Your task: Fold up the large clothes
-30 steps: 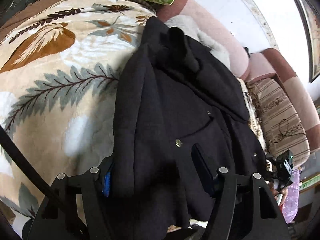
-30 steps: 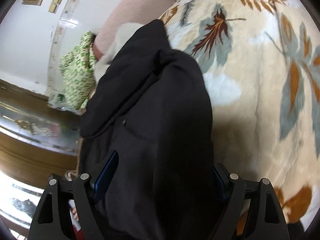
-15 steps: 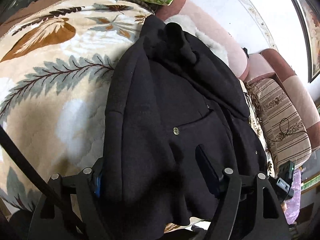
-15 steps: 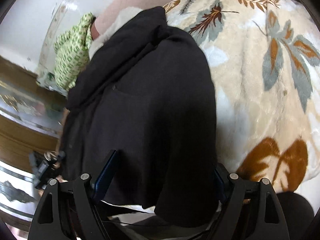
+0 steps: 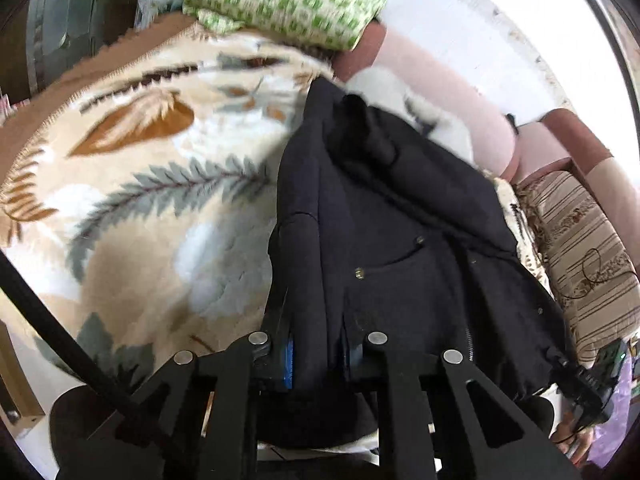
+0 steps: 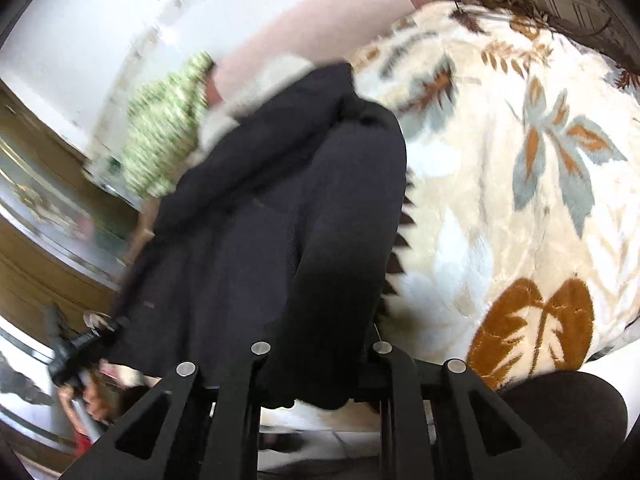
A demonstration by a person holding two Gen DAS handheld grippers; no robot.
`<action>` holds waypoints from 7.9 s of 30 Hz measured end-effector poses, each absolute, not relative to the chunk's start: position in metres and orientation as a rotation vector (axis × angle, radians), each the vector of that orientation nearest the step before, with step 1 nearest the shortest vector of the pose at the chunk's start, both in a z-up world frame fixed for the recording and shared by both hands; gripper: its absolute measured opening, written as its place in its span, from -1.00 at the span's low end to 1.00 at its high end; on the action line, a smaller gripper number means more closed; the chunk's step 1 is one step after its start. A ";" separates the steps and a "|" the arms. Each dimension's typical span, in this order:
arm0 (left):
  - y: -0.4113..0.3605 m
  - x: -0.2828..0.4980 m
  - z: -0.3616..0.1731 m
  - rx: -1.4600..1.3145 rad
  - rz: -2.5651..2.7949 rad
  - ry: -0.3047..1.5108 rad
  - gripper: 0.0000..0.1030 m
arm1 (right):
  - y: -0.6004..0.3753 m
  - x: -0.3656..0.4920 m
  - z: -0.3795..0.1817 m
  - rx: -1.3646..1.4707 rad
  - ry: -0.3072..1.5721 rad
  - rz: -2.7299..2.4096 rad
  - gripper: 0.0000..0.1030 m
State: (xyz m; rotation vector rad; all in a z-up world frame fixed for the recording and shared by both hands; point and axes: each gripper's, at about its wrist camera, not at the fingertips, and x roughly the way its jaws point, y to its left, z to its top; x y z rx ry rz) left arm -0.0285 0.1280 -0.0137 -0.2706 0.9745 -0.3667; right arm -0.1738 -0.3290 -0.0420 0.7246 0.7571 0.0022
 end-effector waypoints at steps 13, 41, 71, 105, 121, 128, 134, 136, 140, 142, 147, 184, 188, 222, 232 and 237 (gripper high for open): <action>0.125 -0.039 0.001 -0.127 -0.299 0.905 -0.51 | -0.324 -0.166 -0.030 0.637 0.770 0.026 -0.66; 0.102 -0.014 -0.069 -0.212 -0.498 1.066 0.48 | -0.328 -0.157 -0.094 0.645 0.932 -0.067 0.38; 0.042 0.206 0.062 -0.292 -0.286 0.872 -0.65 | -0.369 0.045 0.042 0.684 0.518 -0.034 -0.67; 0.022 0.289 0.056 -0.195 -0.080 0.854 0.43 | -0.443 0.159 0.003 0.753 0.494 -0.168 0.74; 0.069 0.148 0.010 -0.243 -0.094 0.831 0.63 | -0.264 0.172 0.007 0.199 0.711 -0.121 0.06; 0.090 0.164 0.003 -0.282 -0.049 0.855 0.63 | -0.287 0.280 -0.063 0.197 0.838 -0.344 0.48; 0.101 0.164 0.012 -0.274 -0.012 0.822 0.63 | -0.283 0.294 -0.062 0.100 0.876 -0.396 0.56; 0.107 0.162 0.012 -0.297 -0.006 0.824 0.63 | -0.276 0.284 -0.044 0.069 0.875 -0.404 0.49; 0.116 0.163 0.012 -0.337 -0.006 0.832 0.63 | -0.237 0.240 0.016 0.064 0.660 -0.311 0.47; 0.118 0.164 0.011 -0.346 0.007 0.831 0.63 | -0.213 0.243 0.027 0.051 0.657 -0.220 0.39; 0.119 0.165 0.008 -0.352 0.008 0.841 0.63 | -0.150 0.286 0.001 0.039 0.784 -0.026 -0.16; 0.095 0.202 -0.014 -0.281 -0.021 0.893 0.63 | -0.309 0.204 -0.004 0.154 0.736 -0.399 0.65; 0.091 0.226 -0.036 -0.299 -0.052 0.915 0.63 | -0.296 0.105 0.013 0.188 0.617 -0.339 0.81; 0.047 0.124 0.040 -0.013 0.074 0.551 0.71 | -0.388 0.014 -0.009 0.505 0.551 -0.553 0.18; 0.045 0.104 0.060 0.012 0.013 0.448 0.89 | -0.326 0.070 -0.028 0.307 0.642 -0.357 0.18; 0.033 0.108 0.047 0.040 -0.022 0.500 0.89 | -0.325 0.081 -0.046 0.244 0.713 -0.393 0.51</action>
